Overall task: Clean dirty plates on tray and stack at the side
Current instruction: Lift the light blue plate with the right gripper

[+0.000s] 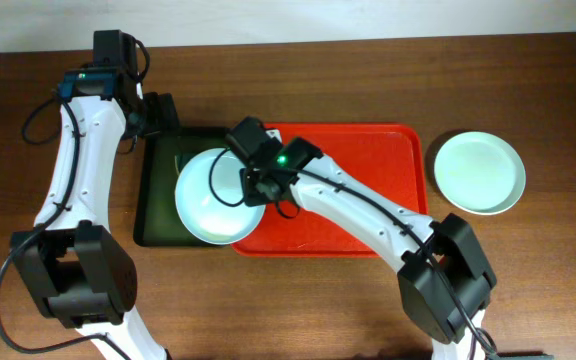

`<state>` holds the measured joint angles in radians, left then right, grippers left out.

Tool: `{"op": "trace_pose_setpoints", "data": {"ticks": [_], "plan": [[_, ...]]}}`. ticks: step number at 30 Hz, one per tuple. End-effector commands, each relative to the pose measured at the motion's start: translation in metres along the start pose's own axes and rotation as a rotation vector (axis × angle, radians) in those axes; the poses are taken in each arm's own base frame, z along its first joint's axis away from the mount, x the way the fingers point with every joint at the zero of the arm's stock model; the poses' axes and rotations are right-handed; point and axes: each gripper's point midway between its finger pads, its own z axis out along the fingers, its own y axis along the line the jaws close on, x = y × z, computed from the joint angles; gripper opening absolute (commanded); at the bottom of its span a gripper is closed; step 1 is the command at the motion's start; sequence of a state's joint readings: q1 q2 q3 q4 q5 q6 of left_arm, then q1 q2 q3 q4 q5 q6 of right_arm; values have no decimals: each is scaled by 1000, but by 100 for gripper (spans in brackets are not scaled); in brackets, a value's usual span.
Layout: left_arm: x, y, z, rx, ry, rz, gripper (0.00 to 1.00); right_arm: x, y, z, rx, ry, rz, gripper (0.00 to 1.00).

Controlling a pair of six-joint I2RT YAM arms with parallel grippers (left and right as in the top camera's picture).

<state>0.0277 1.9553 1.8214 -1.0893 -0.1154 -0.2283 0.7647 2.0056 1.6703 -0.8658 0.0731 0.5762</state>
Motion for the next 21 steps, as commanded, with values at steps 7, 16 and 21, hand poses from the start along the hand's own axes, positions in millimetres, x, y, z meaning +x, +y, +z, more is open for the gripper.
{"op": "trace_pose_setpoints", "data": {"ticks": [7,16,21], "plan": [[-1,-2,-1,7,-3,6,99,-70,34,-76,226,-439,-242,4],[-1,-2,-1,7,-3,6,99,-61,77,-114,414,-633,-475,4],[-1,-2,-1,7,-3,6,100,-55,73,-112,438,-604,-508,4]]}}
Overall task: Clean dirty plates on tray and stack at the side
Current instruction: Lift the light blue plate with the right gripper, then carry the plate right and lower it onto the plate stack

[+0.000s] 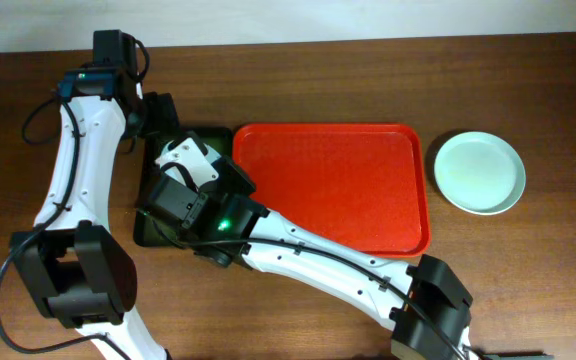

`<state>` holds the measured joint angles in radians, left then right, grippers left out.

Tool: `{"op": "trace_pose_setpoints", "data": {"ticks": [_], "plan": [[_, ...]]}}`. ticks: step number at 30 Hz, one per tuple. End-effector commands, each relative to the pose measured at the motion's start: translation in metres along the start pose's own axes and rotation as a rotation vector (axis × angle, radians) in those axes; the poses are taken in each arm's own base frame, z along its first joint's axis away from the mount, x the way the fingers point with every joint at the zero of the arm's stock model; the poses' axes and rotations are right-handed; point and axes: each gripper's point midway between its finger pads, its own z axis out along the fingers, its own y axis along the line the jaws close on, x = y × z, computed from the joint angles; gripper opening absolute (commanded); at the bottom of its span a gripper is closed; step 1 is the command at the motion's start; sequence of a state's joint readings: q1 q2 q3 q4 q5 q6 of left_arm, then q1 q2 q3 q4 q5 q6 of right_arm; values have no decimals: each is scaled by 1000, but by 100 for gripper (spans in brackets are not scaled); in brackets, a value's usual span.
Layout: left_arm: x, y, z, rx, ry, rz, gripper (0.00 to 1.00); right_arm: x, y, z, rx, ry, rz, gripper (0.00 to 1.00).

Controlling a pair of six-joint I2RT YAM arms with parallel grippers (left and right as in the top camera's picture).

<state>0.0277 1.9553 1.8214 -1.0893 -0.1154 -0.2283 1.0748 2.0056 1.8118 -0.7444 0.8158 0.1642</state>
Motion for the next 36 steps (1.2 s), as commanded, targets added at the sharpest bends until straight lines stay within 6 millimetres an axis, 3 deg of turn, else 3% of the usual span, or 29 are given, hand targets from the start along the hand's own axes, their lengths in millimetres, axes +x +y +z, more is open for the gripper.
{"op": "trace_pose_setpoints", "data": {"ticks": [1,6,14,15,17,20,22,28,32,36], "plan": [[-1,-2,-1,7,-3,5,99,-18,-16,-9,37,-47,3,4],[-1,-2,-1,7,-3,6,99,-35,-32,-13,151,-100,-126,4],[-1,-2,-1,7,-3,6,99,-52,-40,-24,248,-136,-322,4],[-1,-2,-1,7,-2,6,99,-53,-46,-26,283,-135,-311,4],[-1,-2,-1,7,-3,6,99,-56,-31,-28,215,-164,-285,4],[-1,-2,-1,7,-3,6,99,-59,-37,-32,257,-174,-246,4],[-1,-2,-1,7,-3,6,99,-60,-24,-33,197,-191,-255,4],[-1,-2,-1,7,-3,6,99,-60,-29,-32,220,-189,-201,4],[-1,-2,-1,7,-2,6,99,-41,-33,-11,133,-131,41,4],[-1,-2,-1,7,-3,6,99,14,-14,25,-193,153,319,4]]}}
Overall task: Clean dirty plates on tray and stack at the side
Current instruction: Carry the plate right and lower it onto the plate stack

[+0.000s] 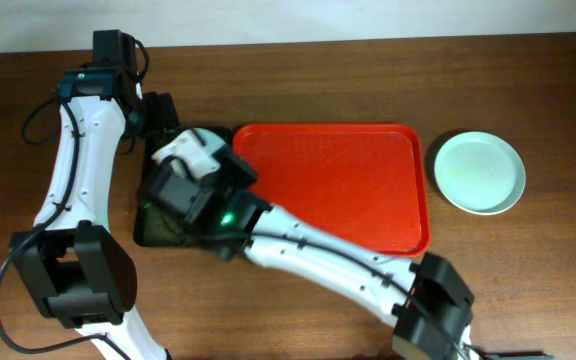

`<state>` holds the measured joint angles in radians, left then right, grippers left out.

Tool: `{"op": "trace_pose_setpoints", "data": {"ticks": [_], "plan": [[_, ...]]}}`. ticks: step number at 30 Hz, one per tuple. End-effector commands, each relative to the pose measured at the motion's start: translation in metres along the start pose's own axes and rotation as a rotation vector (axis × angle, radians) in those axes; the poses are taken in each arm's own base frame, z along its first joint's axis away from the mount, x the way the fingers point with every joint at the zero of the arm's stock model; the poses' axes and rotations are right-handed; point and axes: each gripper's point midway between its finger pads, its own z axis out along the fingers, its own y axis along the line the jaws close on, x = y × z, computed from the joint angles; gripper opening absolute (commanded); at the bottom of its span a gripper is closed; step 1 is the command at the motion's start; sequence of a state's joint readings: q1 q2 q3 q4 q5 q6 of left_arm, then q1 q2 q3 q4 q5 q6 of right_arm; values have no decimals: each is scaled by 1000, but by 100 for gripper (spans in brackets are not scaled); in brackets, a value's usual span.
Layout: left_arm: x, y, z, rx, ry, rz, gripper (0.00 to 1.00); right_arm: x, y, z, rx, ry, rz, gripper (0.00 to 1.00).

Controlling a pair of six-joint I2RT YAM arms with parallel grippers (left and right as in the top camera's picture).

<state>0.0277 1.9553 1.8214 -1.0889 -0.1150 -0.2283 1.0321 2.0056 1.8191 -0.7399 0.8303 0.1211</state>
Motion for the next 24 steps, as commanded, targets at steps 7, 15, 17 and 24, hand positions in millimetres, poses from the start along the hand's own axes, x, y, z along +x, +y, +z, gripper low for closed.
{"op": "trace_pose_setpoints", "data": {"ticks": [7,15,17,24], "plan": [[-1,-1,-1,6,-2,6,99,65,-36,55,-625,485,596,4],[-1,-1,-1,6,-2,6,99,183,-214,107,-394,735,995,4],[-1,-2,-1,6,-3,6,99,224,-257,105,-294,804,1084,4],[-1,-2,-1,7,-2,6,99,373,-370,48,79,1065,1343,4]]}}
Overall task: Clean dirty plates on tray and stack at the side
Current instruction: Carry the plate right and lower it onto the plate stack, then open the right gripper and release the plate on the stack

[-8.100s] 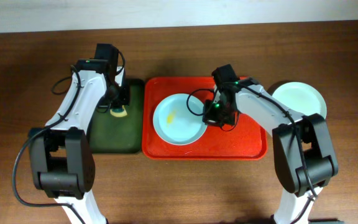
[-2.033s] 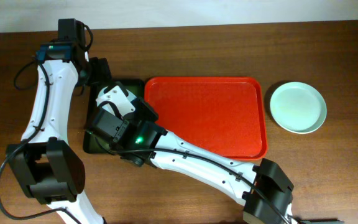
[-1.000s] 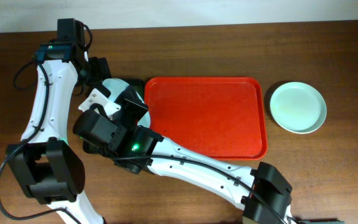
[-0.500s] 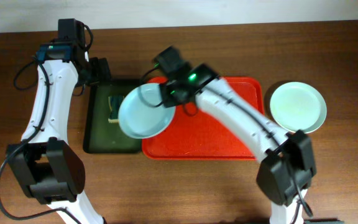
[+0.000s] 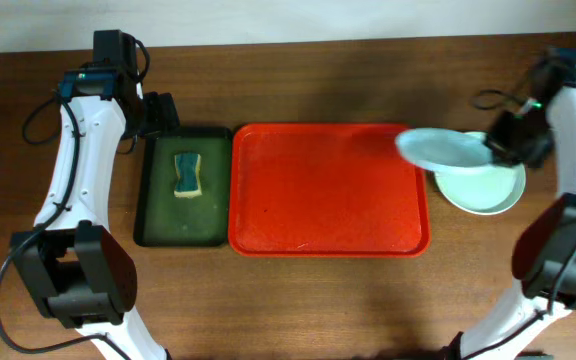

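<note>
A pale green plate (image 5: 436,148) hangs tilted over the right edge of the red tray (image 5: 318,190), with my right gripper (image 5: 490,150) shut on its right rim. Just under and to the right of it, a second pale green plate (image 5: 488,188) lies on the table beside the tray. The red tray carries nothing. My left gripper (image 5: 159,112) sits at the far corner of the dark green basin (image 5: 153,225). Its fingers are too dark to tell whether they are open or shut.
A blue-green sponge (image 5: 186,174) lies in the dark green basin, left of the red tray. The left arm runs down the table's left side, the right arm down the far right edge.
My right arm was stretched across the table over the green basin. Now it is at the far right, holding the plate beside the plate on the table. The sponge has come into view.
At first my right gripper held the plate over the basin's right side, with one plate lying right of the tray. At the two later moments the arm covered the basin. Now the plate hangs at the tray's right edge. The left arm stayed put.
</note>
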`<state>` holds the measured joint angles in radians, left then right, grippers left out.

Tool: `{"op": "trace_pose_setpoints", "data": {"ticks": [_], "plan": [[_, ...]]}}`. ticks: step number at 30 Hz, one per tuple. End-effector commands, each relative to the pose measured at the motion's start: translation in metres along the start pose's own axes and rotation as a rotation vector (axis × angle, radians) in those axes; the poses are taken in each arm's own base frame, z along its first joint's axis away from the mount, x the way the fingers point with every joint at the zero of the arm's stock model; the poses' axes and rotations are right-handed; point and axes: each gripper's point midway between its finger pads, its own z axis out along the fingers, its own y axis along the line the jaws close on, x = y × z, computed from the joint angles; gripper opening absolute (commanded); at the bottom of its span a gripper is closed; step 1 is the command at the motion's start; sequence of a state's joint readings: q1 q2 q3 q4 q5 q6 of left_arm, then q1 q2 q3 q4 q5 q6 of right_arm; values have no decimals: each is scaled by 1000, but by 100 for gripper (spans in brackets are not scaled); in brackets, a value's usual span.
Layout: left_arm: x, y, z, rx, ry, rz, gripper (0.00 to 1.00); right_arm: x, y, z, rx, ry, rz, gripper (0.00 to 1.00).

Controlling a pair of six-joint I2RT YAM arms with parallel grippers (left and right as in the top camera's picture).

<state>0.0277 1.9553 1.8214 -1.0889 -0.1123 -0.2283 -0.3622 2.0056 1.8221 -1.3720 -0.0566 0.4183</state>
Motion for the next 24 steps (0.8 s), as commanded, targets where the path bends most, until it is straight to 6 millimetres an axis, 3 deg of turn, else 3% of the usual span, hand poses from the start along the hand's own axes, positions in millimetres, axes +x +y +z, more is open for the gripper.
{"op": "trace_pose_setpoints", "data": {"ticks": [1,4,9,13,15,17,20,24], "plan": [[-1,-1,-1,4,-3,6,100,-11,-44,-9,42,-17,96,4],[-1,-1,-1,4,-3,6,99,-13,-62,0,47,-3,142,4],[-1,-1,-1,4,-3,6,99,-18,-62,10,53,-24,138,4],[-1,-1,-1,4,-3,6,99,-26,-79,8,153,-73,138,4],[-1,-1,-1,4,-3,6,99,-25,-78,8,152,-72,135,24],[-1,-1,-1,4,-3,6,99,-25,-77,8,152,-73,133,34],[-1,-1,-1,4,-3,6,99,-24,-77,9,153,-70,133,75],[-1,-1,-1,4,-3,6,99,-15,-81,20,167,-34,132,81]]}}
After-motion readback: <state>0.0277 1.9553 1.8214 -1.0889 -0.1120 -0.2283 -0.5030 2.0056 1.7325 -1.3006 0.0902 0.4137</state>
